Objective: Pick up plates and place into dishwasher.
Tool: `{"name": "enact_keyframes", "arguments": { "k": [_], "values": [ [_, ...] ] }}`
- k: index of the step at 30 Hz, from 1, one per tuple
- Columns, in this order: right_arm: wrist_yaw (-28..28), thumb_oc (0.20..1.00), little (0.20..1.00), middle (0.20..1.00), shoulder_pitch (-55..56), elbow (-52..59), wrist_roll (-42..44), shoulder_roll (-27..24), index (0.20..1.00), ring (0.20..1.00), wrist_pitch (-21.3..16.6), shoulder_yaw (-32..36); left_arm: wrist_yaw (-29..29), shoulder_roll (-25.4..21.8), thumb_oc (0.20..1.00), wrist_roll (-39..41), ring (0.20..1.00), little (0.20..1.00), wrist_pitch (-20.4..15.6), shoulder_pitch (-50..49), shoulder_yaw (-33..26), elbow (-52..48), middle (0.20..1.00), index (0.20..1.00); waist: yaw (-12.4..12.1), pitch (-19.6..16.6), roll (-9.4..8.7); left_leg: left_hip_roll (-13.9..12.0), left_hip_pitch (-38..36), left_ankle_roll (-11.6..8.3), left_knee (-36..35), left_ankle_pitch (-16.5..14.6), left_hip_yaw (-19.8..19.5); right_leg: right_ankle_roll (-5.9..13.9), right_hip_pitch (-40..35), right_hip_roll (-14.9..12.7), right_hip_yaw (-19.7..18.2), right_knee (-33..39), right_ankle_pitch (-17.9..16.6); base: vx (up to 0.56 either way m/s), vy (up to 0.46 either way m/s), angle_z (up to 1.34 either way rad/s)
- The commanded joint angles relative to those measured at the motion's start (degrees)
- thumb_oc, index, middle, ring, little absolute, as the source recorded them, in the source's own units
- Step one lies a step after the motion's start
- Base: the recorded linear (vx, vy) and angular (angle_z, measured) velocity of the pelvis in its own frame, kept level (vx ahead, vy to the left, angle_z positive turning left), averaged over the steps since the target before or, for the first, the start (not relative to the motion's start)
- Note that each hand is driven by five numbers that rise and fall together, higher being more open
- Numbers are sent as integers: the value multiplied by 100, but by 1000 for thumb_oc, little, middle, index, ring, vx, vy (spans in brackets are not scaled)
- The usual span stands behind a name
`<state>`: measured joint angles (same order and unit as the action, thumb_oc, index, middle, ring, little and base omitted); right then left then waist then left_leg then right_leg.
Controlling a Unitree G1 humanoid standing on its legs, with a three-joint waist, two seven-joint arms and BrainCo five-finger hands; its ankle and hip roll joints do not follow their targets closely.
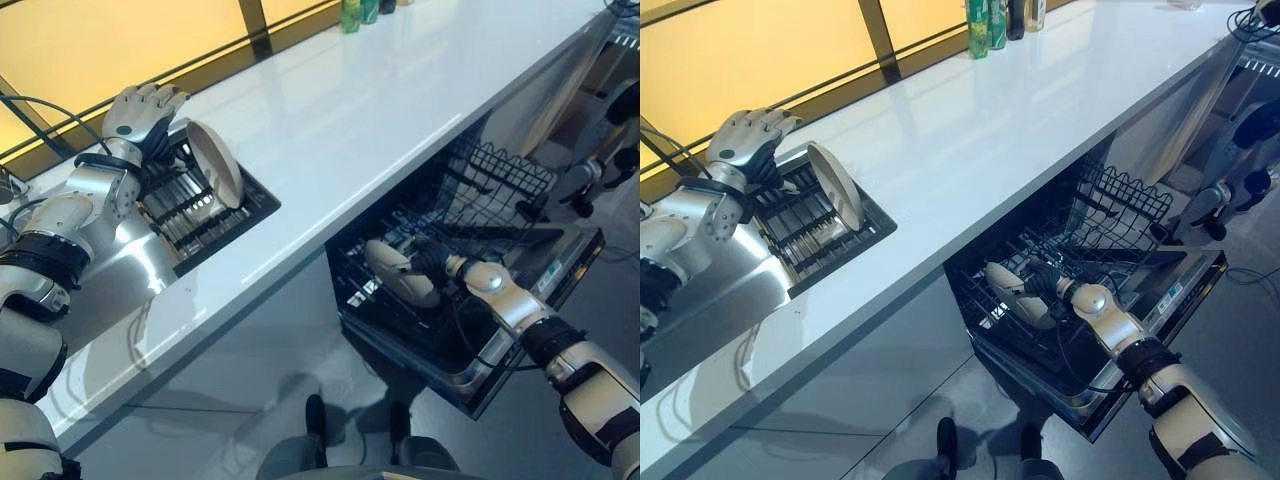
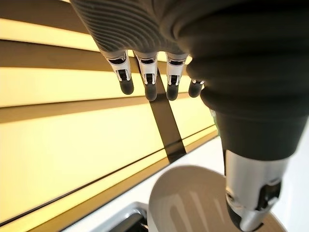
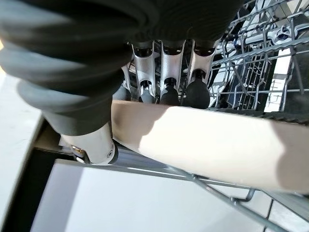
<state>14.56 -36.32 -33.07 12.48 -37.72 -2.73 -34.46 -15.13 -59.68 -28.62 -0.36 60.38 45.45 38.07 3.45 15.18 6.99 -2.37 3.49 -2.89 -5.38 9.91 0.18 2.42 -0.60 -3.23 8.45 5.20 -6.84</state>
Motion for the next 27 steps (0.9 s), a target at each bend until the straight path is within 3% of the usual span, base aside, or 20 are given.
{"name": "enact_keyframes", "arguments": {
  "k": [1, 10, 11, 12, 27],
  "values": [
    [-34, 200, 200, 200, -730, -63, 203, 20, 200, 200, -48, -95, 80, 24, 1000, -249, 1000, 1000, 189, 1112, 249, 327, 1000, 1000, -144, 284, -233, 500, -190, 55, 38, -792, -36, 371, 261, -400, -97, -191, 339, 2, 44, 10],
    [-17, 200, 200, 200, -899, -351, 80, -26, 200, 200, 59, -107, 256, 88, 1000, -464, 1000, 1000, 136, 1493, 467, 218, 1000, 1000, -152, 460, -230, 521, -80, 49, 38, -741, 4, 372, 458, -443, -67, -321, 334, -14, 40, 2],
    [-76, 404, 404, 404, -898, -369, 19, -24, 404, 404, 92, -105, 276, 81, 1000, -523, 1000, 1000, 130, 1545, 509, 195, 1000, 1000, -142, 485, -224, 523, -66, 47, 38, -735, 15, 377, 484, -449, -75, -331, 327, -11, 34, 1],
    [-161, 1000, 1000, 1000, -906, -362, -14, -43, 1000, 1000, 124, -102, 296, 71, 1000, -564, 1000, 1000, 150, 1595, 549, 171, 1000, 1000, -134, 506, -221, 525, -52, 48, 38, -732, 22, 380, 508, -451, -82, -335, 317, -11, 44, 1],
    [-405, 1000, 1000, 1000, -137, 934, 158, -728, 1000, 1000, -279, 525, 429, -396, 1000, -964, 1000, 1000, 358, 1614, 581, -236, 1000, 1000, 120, 757, -280, 518, 11, 57, 38, -735, 176, 406, 708, -453, -187, -462, 281, 0, 17, 0]
  ]
}}
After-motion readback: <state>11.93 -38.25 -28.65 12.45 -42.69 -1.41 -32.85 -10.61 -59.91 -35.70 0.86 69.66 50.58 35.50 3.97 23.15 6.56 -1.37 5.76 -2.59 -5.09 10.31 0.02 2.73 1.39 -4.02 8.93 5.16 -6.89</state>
